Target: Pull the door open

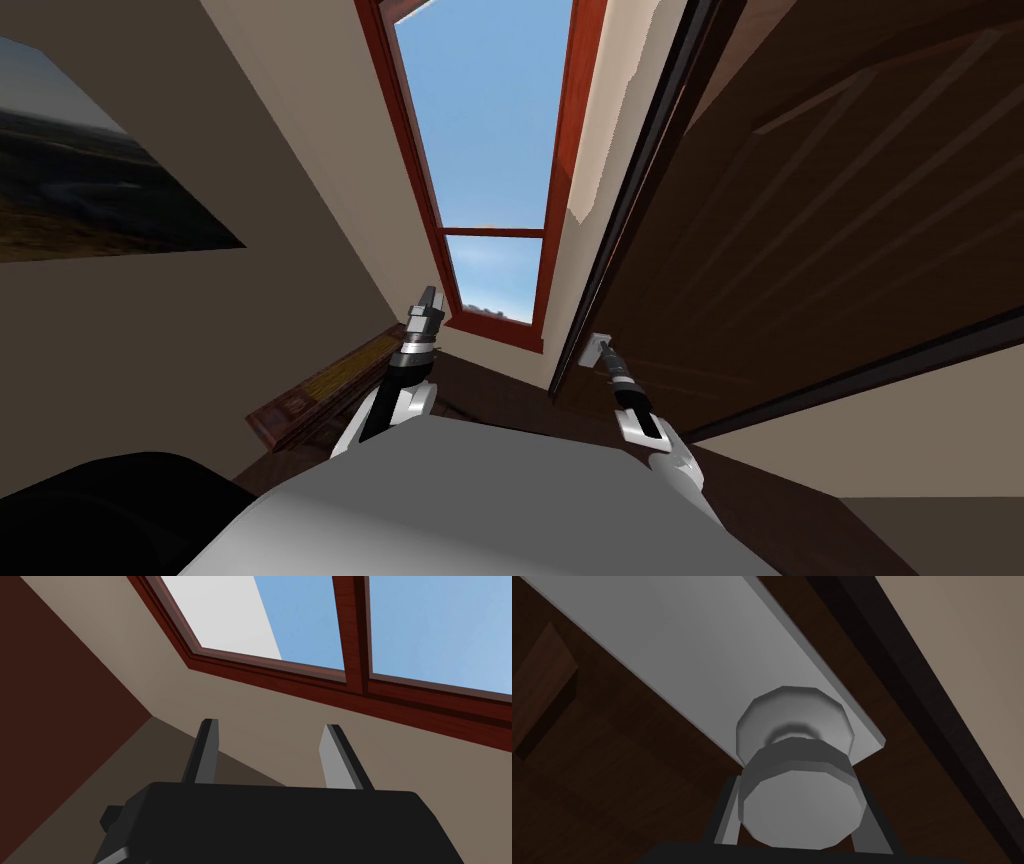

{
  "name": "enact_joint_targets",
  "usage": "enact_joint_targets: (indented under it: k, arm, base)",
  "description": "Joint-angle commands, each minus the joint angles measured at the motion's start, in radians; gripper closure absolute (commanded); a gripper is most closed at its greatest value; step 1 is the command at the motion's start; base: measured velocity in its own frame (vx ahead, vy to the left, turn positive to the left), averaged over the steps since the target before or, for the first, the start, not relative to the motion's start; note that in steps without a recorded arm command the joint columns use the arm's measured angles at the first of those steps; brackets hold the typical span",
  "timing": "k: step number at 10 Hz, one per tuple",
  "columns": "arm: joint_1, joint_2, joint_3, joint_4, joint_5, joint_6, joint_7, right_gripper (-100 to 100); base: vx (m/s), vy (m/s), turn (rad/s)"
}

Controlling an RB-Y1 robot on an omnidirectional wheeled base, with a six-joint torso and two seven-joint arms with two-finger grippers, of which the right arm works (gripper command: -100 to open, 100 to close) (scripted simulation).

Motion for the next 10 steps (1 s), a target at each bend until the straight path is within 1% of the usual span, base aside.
enact_joint_targets:
  k: [1, 2, 3, 6, 7, 8, 10]
  arm:
    - [-0.007, -0.002, 0.003, -0.006, -0.05, 0.0, -0.049, 100]
    - [-0.012, 0.001, 0.011, -0.005, -0.079, 0.001, -0.077, 100]
    - [-0.012, 0.001, 0.011, -0.005, -0.089, 0.001, -0.079, 100]
    - [-0.028, 0.012, 0.033, 0.0, -0.184, 0.003, -0.167, 100]
    - [-0.028, 0.012, 0.033, 0.0, -0.197, 0.003, -0.174, 100]
    - [-0.033, 0.015, 0.041, 0.002, -0.234, 0.003, -0.206, 100]
    - [-0.044, 0.022, 0.056, 0.005, -0.294, 0.005, -0.263, 100]
  base:
    - [-0.065, -0.05, 0.112]
    - [-0.086, -0.06, 0.127]
    - [-0.066, -0.057, 0.056]
    - [-0.095, -0.073, 0.112]
    - [-0.084, -0.052, 0.07]
    - [-0.075, -0.036, 0.059]
    - [-0.102, -0.069, 0.121]
